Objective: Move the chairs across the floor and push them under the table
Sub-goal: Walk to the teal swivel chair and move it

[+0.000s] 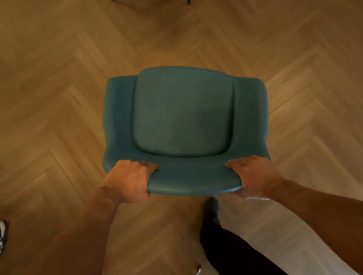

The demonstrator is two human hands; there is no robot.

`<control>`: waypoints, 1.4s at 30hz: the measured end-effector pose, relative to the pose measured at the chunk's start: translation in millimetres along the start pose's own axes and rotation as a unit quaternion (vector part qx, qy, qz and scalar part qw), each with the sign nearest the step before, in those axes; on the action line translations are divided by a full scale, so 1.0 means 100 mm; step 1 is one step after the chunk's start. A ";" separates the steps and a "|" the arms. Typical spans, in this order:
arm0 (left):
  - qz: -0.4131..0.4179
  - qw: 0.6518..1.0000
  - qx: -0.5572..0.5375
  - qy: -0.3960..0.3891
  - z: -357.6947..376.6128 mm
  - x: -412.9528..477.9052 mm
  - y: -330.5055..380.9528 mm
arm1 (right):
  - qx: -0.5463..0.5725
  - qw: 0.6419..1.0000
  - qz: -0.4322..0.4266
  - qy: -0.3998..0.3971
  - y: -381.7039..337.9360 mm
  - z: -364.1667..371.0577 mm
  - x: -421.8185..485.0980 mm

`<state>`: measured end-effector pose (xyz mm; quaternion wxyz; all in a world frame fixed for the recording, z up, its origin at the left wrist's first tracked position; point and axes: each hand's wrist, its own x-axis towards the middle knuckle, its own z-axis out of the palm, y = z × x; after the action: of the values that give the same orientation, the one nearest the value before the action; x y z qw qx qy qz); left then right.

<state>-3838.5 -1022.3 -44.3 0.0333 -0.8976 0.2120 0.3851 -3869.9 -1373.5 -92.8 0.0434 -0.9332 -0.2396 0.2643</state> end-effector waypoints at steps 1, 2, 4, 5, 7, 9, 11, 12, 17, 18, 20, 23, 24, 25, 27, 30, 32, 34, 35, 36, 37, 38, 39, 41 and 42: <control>0.006 1.000 0.005 0.002 -0.09 0.10 -0.07 | 0.001 1.000 0.003 0.001 0.05 -0.04 0.08; 0.011 1.000 0.008 0.004 -0.18 0.20 -0.13 | 0.003 1.000 0.007 0.001 0.09 -0.10 0.18; 0.015 1.000 0.014 0.006 -0.36 0.40 -0.26 | 0.007 1.000 0.019 0.002 0.19 -0.25 0.39; 0.017 1.000 0.019 0.008 -0.44 0.51 -0.33 | 0.006 1.000 0.025 0.003 0.24 -0.33 0.50; 0.021 0.999 0.027 0.014 -0.63 0.72 -0.48 | 0.001 1.000 0.028 0.004 0.35 -0.44 0.72; 0.029 0.999 0.035 0.022 -0.81 0.91 -0.64 | -0.009 0.999 0.038 0.005 0.45 -0.51 0.91; 0.040 0.998 0.042 0.026 -1.01 1.11 -0.81 | -0.011 0.999 0.051 0.010 0.52 -0.59 1.10; 0.048 0.997 0.044 0.029 -1.11 1.22 -0.90 | -0.005 0.998 0.060 0.012 0.55 -0.63 1.19; 0.081 0.995 0.049 0.033 -1.54 1.69 -1.25 | 0.016 0.996 0.088 0.017 0.73 -0.83 1.60; 0.086 0.994 0.051 0.032 -1.61 1.79 -1.30 | 0.017 0.995 0.093 0.019 0.79 -0.87 1.66; 0.093 0.994 0.054 0.029 -1.75 1.97 -1.37 | 0.023 0.994 0.101 0.029 0.90 -0.98 1.78; 0.101 0.993 0.049 0.035 -1.95 2.16 -1.46 | 0.022 0.994 0.106 0.032 1.04 -1.13 1.96; 0.104 0.993 0.050 0.034 -2.00 2.22 -1.49 | 0.024 0.994 0.107 0.029 1.08 -1.19 2.03; 0.103 0.993 0.049 0.032 -2.05 2.27 -1.51 | 0.025 0.994 0.107 0.027 1.13 -1.23 2.09; 0.100 0.993 0.050 0.031 -2.14 2.40 -1.54 | 0.021 0.994 0.108 0.028 1.23 -1.30 2.19; 0.097 0.993 0.052 0.030 -2.33 2.64 -1.52 | 0.021 0.993 0.110 0.032 1.48 -1.47 2.33; 0.097 0.993 0.063 0.033 -2.51 2.83 -1.50 | 0.018 0.993 0.109 0.043 1.67 -1.59 2.44; 0.101 0.991 0.079 0.039 -2.73 3.03 -1.49 | 0.017 0.992 0.111 0.058 1.84 -1.70 2.55; 0.104 0.990 0.085 0.042 -2.85 3.13 -1.48 | 0.016 0.991 0.114 0.062 1.92 -1.75 2.61; 0.104 0.990 0.090 0.042 -2.97 3.22 -1.48 | 0.017 0.991 0.116 0.064 2.00 -1.80 2.66; 0.103 0.989 0.094 0.043 -3.09 3.30 -1.45 | 0.019 0.991 0.117 0.066 2.08 -1.87 2.71; 0.099 0.989 0.097 0.046 -3.20 3.39 -1.42 | 0.024 0.991 0.117 0.064 2.19 -1.94 2.75; 0.094 0.990 0.098 0.049 -3.28 3.47 -1.37 | 0.029 0.991 0.115 0.060 2.31 -2.00 2.78; 0.086 0.990 0.093 0.055 -3.40 3.64 -1.22 | 0.040 0.992 0.110 0.041 2.62 -2.15 2.84; 0.084 0.991 0.088 0.057 -3.44 3.72 -1.14 | 0.044 0.993 0.107 0.034 2.79 -2.22 2.86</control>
<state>-3331.2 -1127.9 -77.0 0.0677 -0.8904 0.3215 0.3150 -3424.7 -1474.5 -95.7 0.0640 -0.9591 -0.1245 0.2459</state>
